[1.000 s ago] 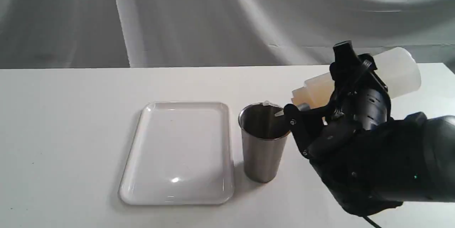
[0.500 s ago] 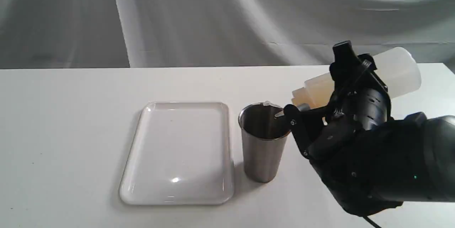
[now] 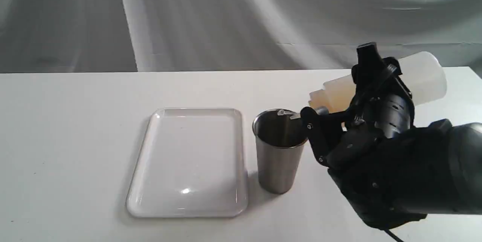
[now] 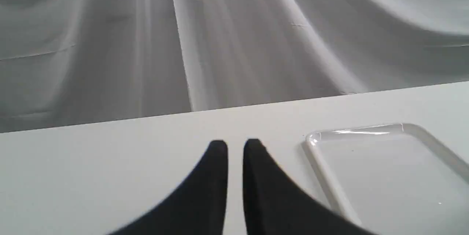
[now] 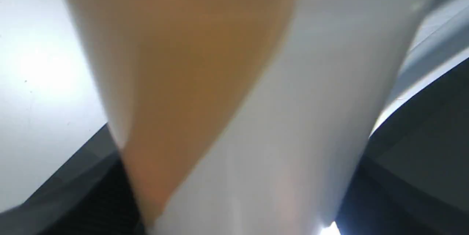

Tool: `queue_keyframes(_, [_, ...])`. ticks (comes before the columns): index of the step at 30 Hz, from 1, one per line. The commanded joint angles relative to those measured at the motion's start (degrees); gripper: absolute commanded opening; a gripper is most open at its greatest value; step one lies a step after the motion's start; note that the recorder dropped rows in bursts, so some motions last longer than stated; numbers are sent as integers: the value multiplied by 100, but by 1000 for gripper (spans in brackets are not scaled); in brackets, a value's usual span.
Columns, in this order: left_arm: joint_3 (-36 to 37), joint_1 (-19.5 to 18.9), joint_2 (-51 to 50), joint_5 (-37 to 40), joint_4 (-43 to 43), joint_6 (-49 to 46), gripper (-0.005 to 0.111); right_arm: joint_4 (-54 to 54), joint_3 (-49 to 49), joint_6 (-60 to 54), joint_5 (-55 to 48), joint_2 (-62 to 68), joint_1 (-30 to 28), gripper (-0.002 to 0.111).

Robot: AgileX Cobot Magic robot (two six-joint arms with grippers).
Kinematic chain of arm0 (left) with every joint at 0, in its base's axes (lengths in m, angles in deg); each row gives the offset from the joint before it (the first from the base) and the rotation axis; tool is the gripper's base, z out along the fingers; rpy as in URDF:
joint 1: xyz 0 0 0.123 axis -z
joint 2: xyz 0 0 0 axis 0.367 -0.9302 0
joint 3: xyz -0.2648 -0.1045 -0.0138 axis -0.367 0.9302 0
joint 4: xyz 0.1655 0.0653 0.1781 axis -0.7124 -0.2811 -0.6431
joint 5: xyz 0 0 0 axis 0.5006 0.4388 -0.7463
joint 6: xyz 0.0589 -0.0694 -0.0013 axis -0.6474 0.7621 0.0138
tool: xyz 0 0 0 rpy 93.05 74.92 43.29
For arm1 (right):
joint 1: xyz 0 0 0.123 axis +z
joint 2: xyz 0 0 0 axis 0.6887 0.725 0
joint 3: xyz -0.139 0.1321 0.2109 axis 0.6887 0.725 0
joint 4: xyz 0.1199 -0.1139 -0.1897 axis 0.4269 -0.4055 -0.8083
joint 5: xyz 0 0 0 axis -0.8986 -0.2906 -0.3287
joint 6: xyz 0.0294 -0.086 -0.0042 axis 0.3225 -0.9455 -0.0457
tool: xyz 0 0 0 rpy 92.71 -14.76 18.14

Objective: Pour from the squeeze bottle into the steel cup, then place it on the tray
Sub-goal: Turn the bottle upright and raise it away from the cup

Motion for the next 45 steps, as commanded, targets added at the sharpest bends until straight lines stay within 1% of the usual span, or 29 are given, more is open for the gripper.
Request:
queue_keyframes(1, [25, 31, 26, -9, -17, 18, 8, -161, -45, 422, -172, -91, 21, 40])
queue_keyframes(8, [25, 31, 26, -9, -17, 18, 8, -161, -45, 1689, -172, -91, 21, 40])
queue_keyframes(15, [25, 31, 26, -9, -17, 6, 8, -161, -9, 3610, -183, -91, 11, 40])
queue_keyframes(18, [25, 31, 26, -9, -17, 6, 8, -161, 143, 4758, -197, -169, 11, 40])
queue_keyframes(23, [25, 31, 26, -9, -17, 6, 8, -25, 615, 7202, -244, -617, 11, 40])
queue_keyframes(27, [25, 31, 26, -9, -17, 25, 8, 170, 963, 8657, -244, -982, 11, 40])
queue_keyframes(29, [25, 31, 26, -9, -17, 25, 8, 289, 1118, 9179, -244, -1149, 11, 40])
queue_keyframes(32, [25, 31, 26, -9, -17, 25, 8, 421, 1277, 9565, -234, -1302, 11, 40])
queue_keyframes(37, [25, 31, 26, -9, -17, 9, 8, 503, 1387, 9582, -99, -1423, 11, 40])
queue_keyframes(45, [25, 31, 26, -9, -17, 9, 8, -22, 1344, 9582, 418, -1783, 11, 40])
